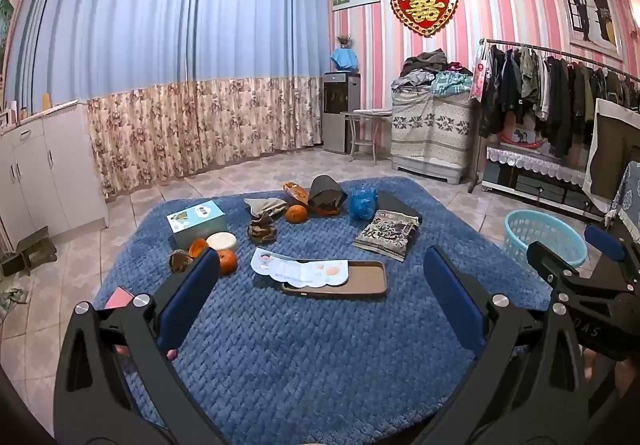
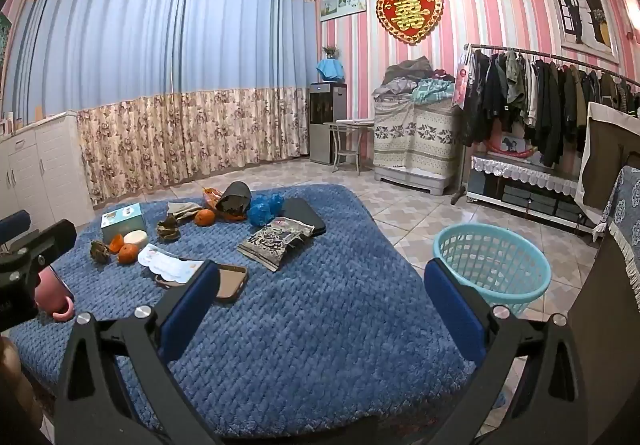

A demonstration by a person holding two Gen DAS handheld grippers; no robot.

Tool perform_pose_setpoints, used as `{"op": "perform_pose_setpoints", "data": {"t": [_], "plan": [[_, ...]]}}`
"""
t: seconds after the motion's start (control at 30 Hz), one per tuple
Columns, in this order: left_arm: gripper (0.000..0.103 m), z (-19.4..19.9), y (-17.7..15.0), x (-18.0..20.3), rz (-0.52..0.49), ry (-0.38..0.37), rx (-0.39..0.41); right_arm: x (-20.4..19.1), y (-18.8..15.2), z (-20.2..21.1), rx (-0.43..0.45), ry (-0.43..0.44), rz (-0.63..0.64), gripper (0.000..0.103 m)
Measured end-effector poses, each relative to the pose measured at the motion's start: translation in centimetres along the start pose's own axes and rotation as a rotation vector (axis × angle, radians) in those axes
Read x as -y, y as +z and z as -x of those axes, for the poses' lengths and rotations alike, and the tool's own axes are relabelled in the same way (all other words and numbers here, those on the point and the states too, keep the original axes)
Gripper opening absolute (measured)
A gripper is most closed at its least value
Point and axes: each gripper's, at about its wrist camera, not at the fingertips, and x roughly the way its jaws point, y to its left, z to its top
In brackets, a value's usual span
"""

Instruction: Collect trash

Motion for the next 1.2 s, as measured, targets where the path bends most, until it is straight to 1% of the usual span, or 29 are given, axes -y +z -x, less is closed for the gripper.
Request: {"op": "perform_pose_setpoints", "data": {"t": [0.57,0.63,0.7,0.73,0.87,1.2], "plan": [[0.098,0.0,0.0,-0.3,-0.008,0.007,0.014,0.0,0.0,0.1,0.003,-0.002,0.0,0.1],[0.098,0.2,0.8,0.1,-0.009,0.01,0.014,-0.1,0.1,0.1,0.007,-0.005,0.0,0.1],[0.098,0.2,0.8,0.2,-0.013,0.01,0.016,-0.1,0.1,0.1,0.009,-0.009,0.002,0.099],[0.098,0.9,1.0,0.6,-0.014,0.009,0.016,-0.1,0.0,0.1,0.009,-0.012,0.002,0.1],[0.098,0.9,1.1,0.8,-0.013,0.011,0.017,0.8,0.4,0.3,0.006,-0.012,-0.007,0.1],[0.098,0.9,1.2,0.9,-0.015,0.009,0.016,0.8,0.3,0.3,0.009,-0.011,-0.008,0.1]]}}
